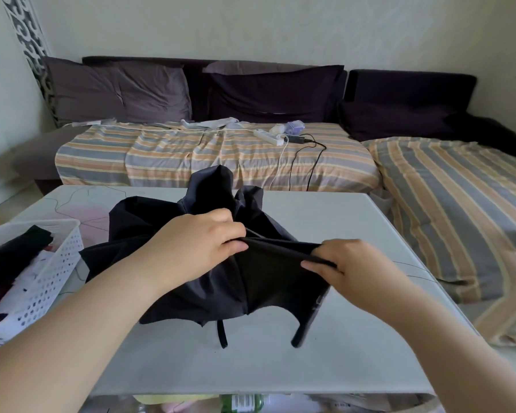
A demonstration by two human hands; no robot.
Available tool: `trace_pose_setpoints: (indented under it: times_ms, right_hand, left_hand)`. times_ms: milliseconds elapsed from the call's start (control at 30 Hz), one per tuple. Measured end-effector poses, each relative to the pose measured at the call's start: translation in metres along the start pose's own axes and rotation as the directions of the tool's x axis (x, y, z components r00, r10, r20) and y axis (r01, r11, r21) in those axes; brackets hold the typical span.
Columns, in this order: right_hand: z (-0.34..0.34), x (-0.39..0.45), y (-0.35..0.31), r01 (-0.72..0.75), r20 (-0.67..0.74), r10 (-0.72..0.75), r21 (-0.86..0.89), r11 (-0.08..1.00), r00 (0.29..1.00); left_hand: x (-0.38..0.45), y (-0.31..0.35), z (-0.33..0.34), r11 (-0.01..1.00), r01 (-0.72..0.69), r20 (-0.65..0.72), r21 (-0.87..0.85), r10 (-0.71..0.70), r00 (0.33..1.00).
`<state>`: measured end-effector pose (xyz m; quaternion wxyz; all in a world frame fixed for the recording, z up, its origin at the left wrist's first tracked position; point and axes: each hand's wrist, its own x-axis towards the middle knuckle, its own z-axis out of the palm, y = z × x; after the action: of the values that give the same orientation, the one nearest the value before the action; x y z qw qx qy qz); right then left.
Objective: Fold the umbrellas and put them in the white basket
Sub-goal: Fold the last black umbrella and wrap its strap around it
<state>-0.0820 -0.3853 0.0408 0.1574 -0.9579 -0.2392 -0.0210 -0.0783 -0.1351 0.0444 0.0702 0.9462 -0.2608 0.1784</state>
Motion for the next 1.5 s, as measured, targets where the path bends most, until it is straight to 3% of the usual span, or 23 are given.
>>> trace_pose_setpoints:
  times_ms: [133, 267, 367, 433, 467, 567, 600, 633, 700, 733, 767, 800, 833, 867, 933, 1067, 1200, 1400, 1500]
  right_hand:
    - [-0.002, -0.009, 0.004, -0.019, -0.014, 0.02, 0.113, 0.993, 1.0]
    - [0.006, -0.014, 0.011, -0.012, -0.332, 0.09, 0.229, 0.973, 0.939]
    - [0.019, -0.013, 0.009, -0.11, -0.216, 0.208, 0.395, 0.912, 0.954]
    - [0.031, -0.012, 0.008, -0.187, -0.07, 0.235, 0.406, 0.895, 0.97]
    - [0.036, -0.012, 0.009, -0.196, -0.064, 0.241, 0.397, 0.896, 0.968]
    - [0.035, -0.014, 0.014, -0.104, -0.34, 0.261, 0.415, 0.904, 0.903]
    - [0.033, -0.016, 0.016, -0.094, -0.354, 0.245, 0.394, 0.914, 0.903]
    - [0.031, -0.018, 0.016, -0.109, -0.293, 0.218, 0.349, 0.931, 0.931]
    - [0.031, -0.024, 0.016, -0.161, 0.013, 0.163, 0.257, 0.953, 0.987]
    - [0.029, -0.028, 0.013, -0.175, 0.152, 0.138, 0.265, 0.948, 0.979]
    - [0.026, -0.03, 0.009, -0.165, 0.196, 0.103, 0.335, 0.928, 0.975]
    - [0.022, -0.029, 0.004, -0.117, 0.126, 0.067, 0.447, 0.887, 0.99]
    - [0.018, -0.026, 0.0, -0.036, -0.031, 0.061, 0.527, 0.849, 0.998]
    - [0.015, -0.02, -0.004, 0.04, -0.194, 0.079, 0.542, 0.839, 0.978]
    - [0.011, 0.0, -0.015, 0.056, -0.316, 0.1, 0.449, 0.892, 0.944]
    - [0.019, 0.031, -0.031, -0.007, -0.199, 0.093, 0.398, 0.917, 0.976]
    - [0.025, 0.035, -0.038, 0.034, -0.257, 0.097, 0.461, 0.887, 0.961]
    - [0.029, 0.024, -0.043, 0.169, -0.261, -0.044, 0.478, 0.862, 0.964]
    - [0.029, 0.025, -0.043, 0.19, -0.294, -0.06, 0.438, 0.879, 0.954]
  left_hand:
    - [0.004, 0.001, 0.002, 0.999, -0.018, -0.039, 0.041, 0.02, 0.999]
    - [0.007, -0.001, -0.002, 0.999, 0.029, 0.058, 0.042, -0.031, 0.998]
    - [0.007, 0.002, -0.003, 0.999, 0.029, 0.063, 0.045, -0.031, 0.998]
    - [0.006, -0.001, -0.001, 0.999, 0.002, 0.043, 0.032, -0.004, 0.999]
    - [0.005, -0.003, -0.001, 0.999, -0.015, 0.037, 0.03, 0.014, 0.999]
    - [0.004, -0.008, -0.002, 0.999, -0.038, 0.024, 0.021, 0.037, 0.999]
    - [0.003, -0.009, -0.002, 0.999, -0.035, 0.032, 0.01, 0.034, 0.999]
    - [0.003, -0.011, -0.003, 0.999, -0.046, 0.033, -0.001, 0.046, 0.998]
    - [0.004, -0.011, -0.003, 0.995, -0.099, 0.009, -0.003, 0.099, 0.995]
    - [0.004, -0.011, -0.002, 0.993, -0.117, 0.006, 0.006, 0.117, 0.993]
    - [0.003, -0.01, -0.001, 0.991, -0.135, 0.004, 0.019, 0.135, 0.991]
    - [0.002, -0.009, 0.0, 0.987, -0.156, -0.004, 0.04, 0.156, 0.988]
    - [0.002, -0.007, 0.002, 0.982, -0.18, -0.02, 0.057, 0.182, 0.983]
    - [0.001, -0.005, 0.003, 0.978, -0.197, -0.024, 0.068, 0.199, 0.98]
    - [-0.001, -0.001, 0.004, 0.968, -0.233, -0.035, 0.09, 0.237, 0.971]
    - [-0.01, 0.006, 0.005, 0.967, -0.237, -0.091, 0.095, 0.246, 0.965]
    - [-0.02, 0.011, 0.009, 0.98, -0.199, -0.132, 0.025, 0.2, 0.971]
    - [-0.032, 0.016, 0.013, 0.98, 0.053, -0.139, -0.191, -0.081, 0.987]
    - [-0.033, 0.021, 0.013, 0.967, 0.102, -0.096, -0.235, -0.128, 0.987]
